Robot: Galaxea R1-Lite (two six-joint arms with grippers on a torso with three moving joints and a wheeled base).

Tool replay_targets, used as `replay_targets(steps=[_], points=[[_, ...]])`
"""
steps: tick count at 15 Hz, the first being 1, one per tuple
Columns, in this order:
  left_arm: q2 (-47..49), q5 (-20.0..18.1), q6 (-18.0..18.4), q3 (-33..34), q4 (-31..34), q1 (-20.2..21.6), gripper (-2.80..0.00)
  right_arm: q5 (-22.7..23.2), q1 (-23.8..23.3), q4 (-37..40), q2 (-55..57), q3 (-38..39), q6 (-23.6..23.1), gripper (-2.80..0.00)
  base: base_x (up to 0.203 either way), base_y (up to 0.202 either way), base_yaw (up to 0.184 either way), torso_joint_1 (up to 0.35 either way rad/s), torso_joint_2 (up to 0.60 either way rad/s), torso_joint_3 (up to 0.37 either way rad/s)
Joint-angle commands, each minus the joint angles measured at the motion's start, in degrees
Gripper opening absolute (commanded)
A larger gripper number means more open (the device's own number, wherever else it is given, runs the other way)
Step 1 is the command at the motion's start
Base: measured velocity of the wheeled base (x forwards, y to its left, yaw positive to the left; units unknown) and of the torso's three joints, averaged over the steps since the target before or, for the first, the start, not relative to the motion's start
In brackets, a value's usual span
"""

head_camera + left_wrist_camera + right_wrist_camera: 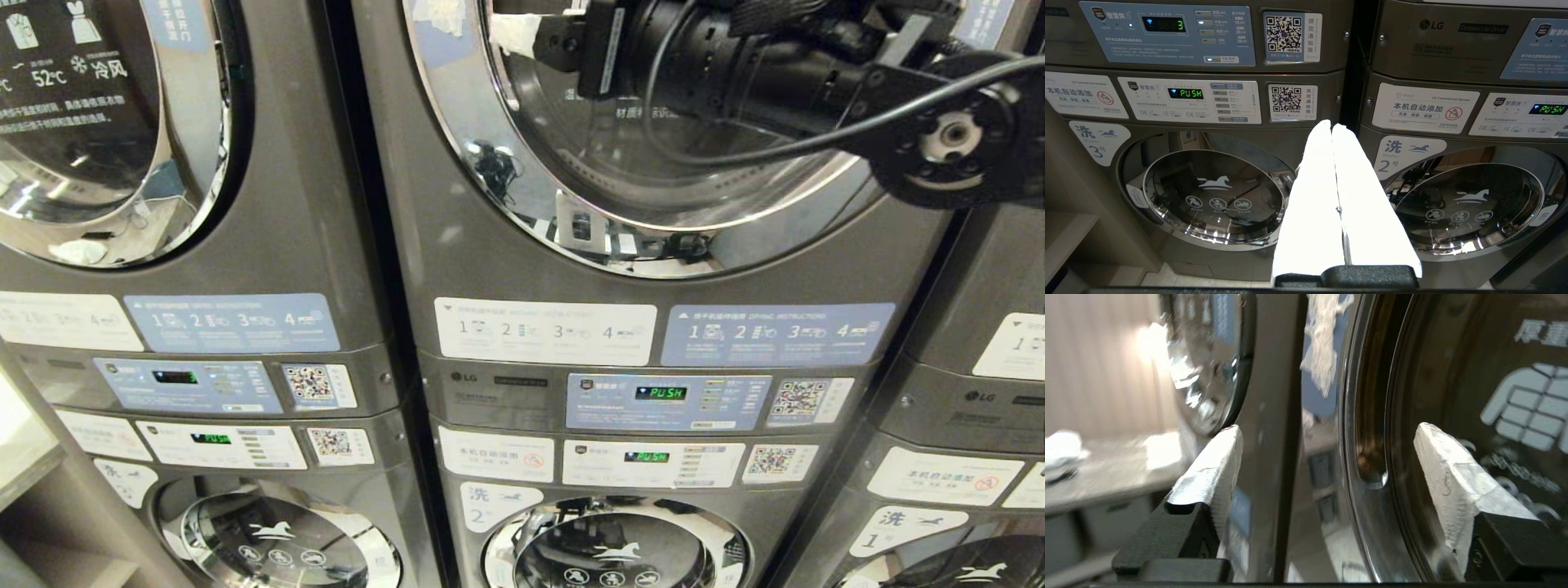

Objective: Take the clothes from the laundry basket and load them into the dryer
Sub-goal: Open the dryer

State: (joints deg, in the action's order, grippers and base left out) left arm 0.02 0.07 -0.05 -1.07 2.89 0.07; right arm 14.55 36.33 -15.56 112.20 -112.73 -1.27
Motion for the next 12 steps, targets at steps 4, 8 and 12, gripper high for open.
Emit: replay_targets(steps=[4, 8, 12], points=[[0.0, 0.0, 0.0, 0.0, 0.0, 0.0, -2.80, -3.3, 1.7, -7.4, 5.6, -0.1, -3.0, 0.00, 0.000, 0.000, 0.000, 0.000, 0.00, 0.000], [0.0, 0.0, 0.0, 0.0, 0.0, 0.0, -2.80, -3.1, 2.0, -11.1, 8.5, -1.1, -3.0, 0.00, 0.000, 0.000, 0.000, 0.000, 0.00, 0.000], [0.0, 0.0, 0.0, 0.0, 0.0, 0.0, -2.80, -2.1, 2.3, -12.8, 9.9, -1.3, -2.9, 0.00, 0.000, 0.000, 0.000, 0.000, 0.00, 0.000]])
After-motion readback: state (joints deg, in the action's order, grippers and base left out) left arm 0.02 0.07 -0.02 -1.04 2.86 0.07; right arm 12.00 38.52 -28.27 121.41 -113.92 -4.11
